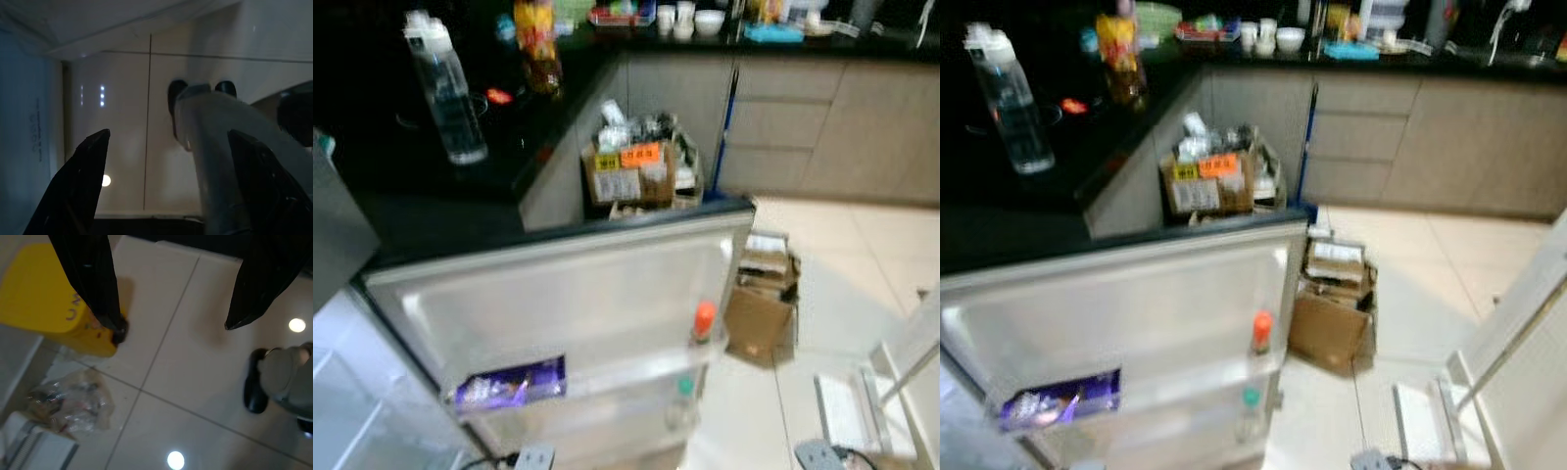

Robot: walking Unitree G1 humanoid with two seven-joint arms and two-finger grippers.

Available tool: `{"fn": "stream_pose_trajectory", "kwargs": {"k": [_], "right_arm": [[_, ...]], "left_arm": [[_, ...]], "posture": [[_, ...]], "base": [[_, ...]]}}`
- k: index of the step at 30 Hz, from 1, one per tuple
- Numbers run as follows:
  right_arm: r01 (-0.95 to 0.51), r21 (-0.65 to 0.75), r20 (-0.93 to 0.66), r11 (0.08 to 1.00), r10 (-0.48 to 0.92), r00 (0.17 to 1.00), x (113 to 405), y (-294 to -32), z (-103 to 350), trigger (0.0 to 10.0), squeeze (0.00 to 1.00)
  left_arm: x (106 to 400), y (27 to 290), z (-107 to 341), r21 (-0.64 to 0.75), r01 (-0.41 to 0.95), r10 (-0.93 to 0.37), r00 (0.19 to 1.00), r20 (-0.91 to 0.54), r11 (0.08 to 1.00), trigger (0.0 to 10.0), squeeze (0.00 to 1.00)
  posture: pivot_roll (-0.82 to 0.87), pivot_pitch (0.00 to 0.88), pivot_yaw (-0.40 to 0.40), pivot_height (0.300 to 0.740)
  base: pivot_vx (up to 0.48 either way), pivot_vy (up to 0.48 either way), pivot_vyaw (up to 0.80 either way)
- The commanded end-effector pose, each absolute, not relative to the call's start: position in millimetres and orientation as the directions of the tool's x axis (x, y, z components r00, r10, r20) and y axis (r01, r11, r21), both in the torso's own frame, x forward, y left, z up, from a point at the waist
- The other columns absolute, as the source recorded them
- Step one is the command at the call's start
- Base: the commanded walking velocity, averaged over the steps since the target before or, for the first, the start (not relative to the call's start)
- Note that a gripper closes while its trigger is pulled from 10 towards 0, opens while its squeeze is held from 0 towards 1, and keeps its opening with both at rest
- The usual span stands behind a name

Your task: Restocking fridge

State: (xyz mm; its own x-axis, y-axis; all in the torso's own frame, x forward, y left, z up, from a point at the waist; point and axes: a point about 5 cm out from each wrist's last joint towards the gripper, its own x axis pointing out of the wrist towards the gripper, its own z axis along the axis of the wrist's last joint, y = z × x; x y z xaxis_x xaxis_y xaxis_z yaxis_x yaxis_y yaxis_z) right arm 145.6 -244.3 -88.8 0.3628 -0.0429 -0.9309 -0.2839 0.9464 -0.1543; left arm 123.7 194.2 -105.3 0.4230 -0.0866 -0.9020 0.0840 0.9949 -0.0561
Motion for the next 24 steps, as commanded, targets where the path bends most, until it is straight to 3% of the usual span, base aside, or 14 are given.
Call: {"fn": "stream_pose_trajectory", "kwargs": {"k": [1, 24], "right_arm": [[-0.273, -0.149, -0.938, 0.951, -0.048, 0.343, 138.7, -248.2, -90.2, 10.0, 0.00], [-0.273, -0.078, -0.941, 0.959, 0.020, 0.338, 136.9, -243.8, -91.2, 10.0, 0.00]], "left_arm": [[123.1, 192.7, -105.8, -0.057, 0.095, -0.092, 0.415, -0.905, 0.994, 10.0, 0.00], [119.3, 191.4, -107.0, -0.070, 0.091, -0.102, 0.407, -0.908, 0.993, 10.0, 0.00]], "posture": [[-0.09, 0.000, -0.011, 0.740], [-0.10, 0.000, -0.008, 0.740]], "base": [[0.000, -0.480, 0.00], [0.000, -0.480, 0.72]]}}
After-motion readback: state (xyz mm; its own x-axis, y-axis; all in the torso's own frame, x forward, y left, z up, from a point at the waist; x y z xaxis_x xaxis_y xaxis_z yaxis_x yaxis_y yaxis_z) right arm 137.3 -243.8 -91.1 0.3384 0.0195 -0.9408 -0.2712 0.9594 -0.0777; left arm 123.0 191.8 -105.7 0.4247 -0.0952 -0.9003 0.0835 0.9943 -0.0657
